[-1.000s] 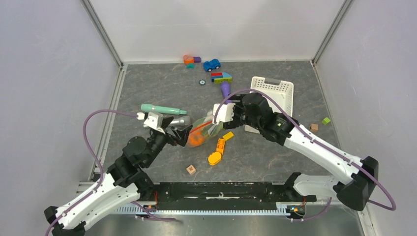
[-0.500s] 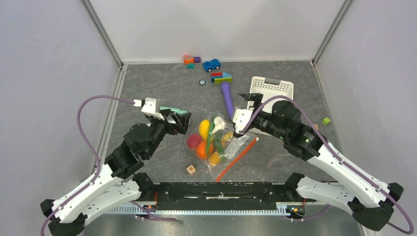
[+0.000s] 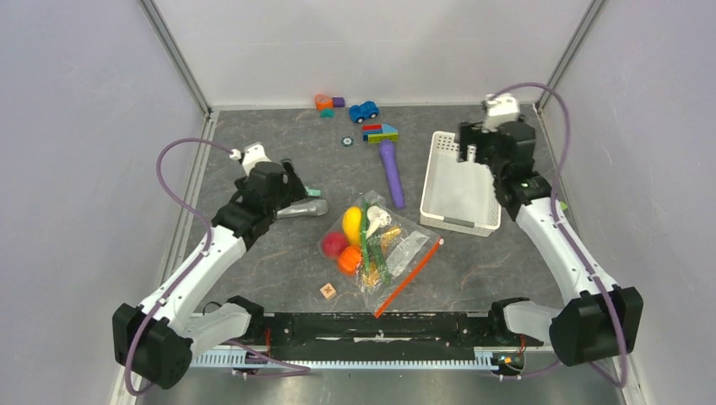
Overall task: Place the food in the zip-top bag and seal the zipper
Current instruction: Reset both arms
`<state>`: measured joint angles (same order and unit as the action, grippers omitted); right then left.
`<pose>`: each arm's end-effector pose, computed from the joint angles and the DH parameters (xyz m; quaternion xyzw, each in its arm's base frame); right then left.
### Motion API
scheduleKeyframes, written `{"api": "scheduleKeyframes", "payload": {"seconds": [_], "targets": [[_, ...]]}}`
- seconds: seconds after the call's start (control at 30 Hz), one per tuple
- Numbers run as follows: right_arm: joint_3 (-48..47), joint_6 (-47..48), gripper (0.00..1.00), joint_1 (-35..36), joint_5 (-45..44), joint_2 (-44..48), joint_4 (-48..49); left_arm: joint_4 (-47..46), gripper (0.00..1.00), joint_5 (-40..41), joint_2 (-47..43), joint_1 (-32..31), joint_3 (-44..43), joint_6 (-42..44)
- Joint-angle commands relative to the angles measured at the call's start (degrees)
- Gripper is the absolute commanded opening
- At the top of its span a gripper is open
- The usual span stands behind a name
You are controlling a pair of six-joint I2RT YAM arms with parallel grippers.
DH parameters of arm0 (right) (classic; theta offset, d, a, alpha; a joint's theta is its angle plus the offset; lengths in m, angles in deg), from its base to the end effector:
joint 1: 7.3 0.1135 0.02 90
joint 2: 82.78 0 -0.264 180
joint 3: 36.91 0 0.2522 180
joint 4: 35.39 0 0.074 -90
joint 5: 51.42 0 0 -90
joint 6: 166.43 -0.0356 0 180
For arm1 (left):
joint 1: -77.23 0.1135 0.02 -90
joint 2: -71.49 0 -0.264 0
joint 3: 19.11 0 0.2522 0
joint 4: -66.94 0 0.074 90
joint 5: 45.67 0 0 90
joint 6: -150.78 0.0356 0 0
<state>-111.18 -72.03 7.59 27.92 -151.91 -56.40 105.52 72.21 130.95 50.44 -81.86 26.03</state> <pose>0.2742 0.0661 0.3530 -0.0779 0.7927 -0.0190 0.6044 0.2072 -0.0860 0.2944 -0.1703 0.8523 -0.0443 0.4927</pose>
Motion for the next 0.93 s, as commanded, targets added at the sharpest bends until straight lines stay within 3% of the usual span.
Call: {"api": "scheduleKeyframes", "payload": {"seconds": [0.0,0.2,0.37,0.67,0.9], "targets": [[7.94,-18.97,0.98,-18.19,2.3,1.48,2.81,3.19,1.0,-8.45,2.59,8.91,-1.15,-6.25],[20.61,-24.51,0.98,-29.86,-2.18,8.28,5.74,6.09,1.0,-1.85,1.91,9.91,-0.95,-4.85],[27.99,-22.2,0.98,-30.02,-8.95,13.99,8.51,5.53,1.0,0.49,0.15,9.92,0.54,-4.58],[37.5,-20.68,0.98,-30.03,-2.7,21.48,19.31,4.87,1.0,1.02,-1.8,9.91,2.75,-3.58],[39.64,-20.72,0.98,-30.1,-2.79,23.34,21.68,3.27,1.0,0.78,-3.53,9.91,4.07,-2.72]]}}
